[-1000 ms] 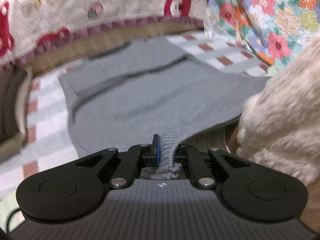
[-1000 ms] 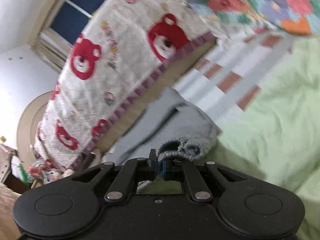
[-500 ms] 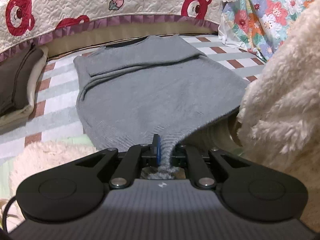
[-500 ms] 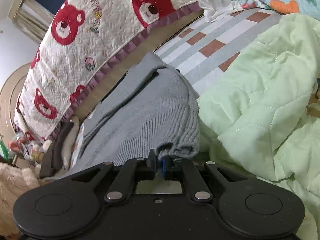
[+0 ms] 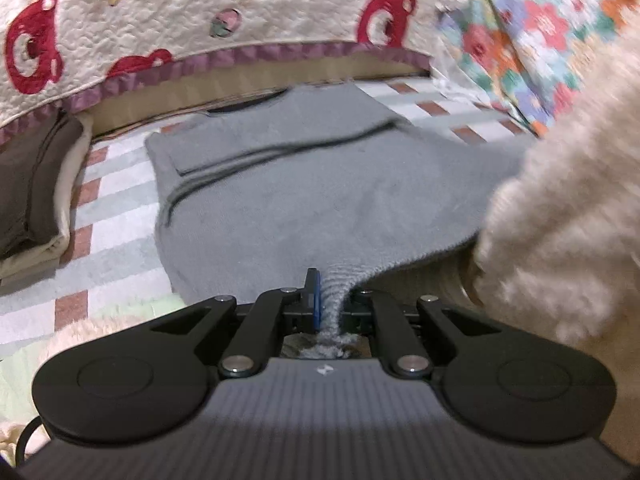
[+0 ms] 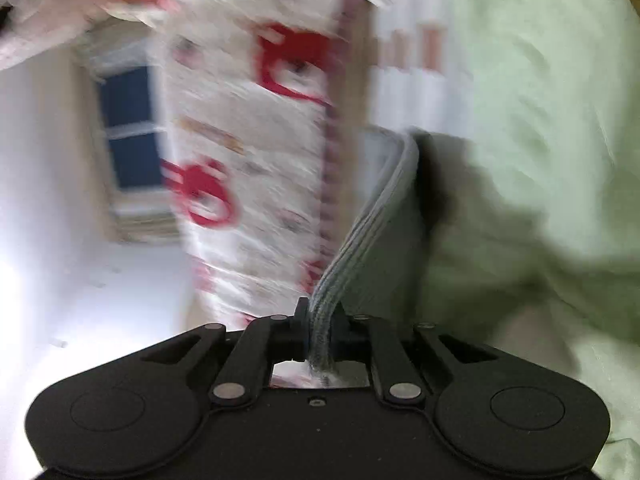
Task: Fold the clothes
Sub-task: 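Lower the held hem onto the sweater body with both grippers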
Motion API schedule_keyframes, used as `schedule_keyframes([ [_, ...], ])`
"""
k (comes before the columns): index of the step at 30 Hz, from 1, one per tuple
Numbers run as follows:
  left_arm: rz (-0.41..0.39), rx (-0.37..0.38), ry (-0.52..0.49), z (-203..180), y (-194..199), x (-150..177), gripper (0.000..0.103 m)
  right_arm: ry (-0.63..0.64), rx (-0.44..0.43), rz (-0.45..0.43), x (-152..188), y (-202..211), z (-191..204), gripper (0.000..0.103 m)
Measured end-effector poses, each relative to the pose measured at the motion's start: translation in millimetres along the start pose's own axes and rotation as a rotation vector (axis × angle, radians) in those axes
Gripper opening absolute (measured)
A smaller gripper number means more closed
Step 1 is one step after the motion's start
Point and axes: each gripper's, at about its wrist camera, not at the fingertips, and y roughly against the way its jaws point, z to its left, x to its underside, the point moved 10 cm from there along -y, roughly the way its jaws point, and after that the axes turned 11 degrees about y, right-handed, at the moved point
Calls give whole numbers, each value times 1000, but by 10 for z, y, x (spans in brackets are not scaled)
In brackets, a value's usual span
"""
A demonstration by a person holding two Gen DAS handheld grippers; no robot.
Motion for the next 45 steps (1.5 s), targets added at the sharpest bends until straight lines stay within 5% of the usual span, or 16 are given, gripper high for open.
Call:
schedule_keyframes([
  [2, 8, -10, 4, 41, -2, 67, 5, 310, 255, 62, -48, 84, -48, 11],
  [3, -1, -6, 18, 67, -4, 70, 5, 362, 355, 102, -33, 95, -154, 11],
  [5, -24, 3, 49, 110, -5, 45, 5, 252, 344, 117, -13, 64, -261, 10],
  [19, -232, -85, -16, 402, -287, -980, 6, 659, 468, 220, -704, -1077, 681, 11],
  [24, -217, -51, 88, 766, -743, -1471, 5, 782, 517, 279, -1037, -1845, 850, 11],
  [31, -148, -140, 182, 1198, -1714, -2130, 5, 846, 656, 362, -1400, -2941, 735, 11],
  [34, -166, -169, 284, 1364, -2112, -2349, 5, 863, 688, 316, -1530, -3376, 596, 11],
  [39, -98, -169, 480, 1756, -2753, -2170, 5, 833, 700, 287, -1554, -3888, 109, 11],
  [45, -155, -118, 361, 1799, -2839, -1850, 5, 840, 644, 294, -1574, -4126, -222, 11],
])
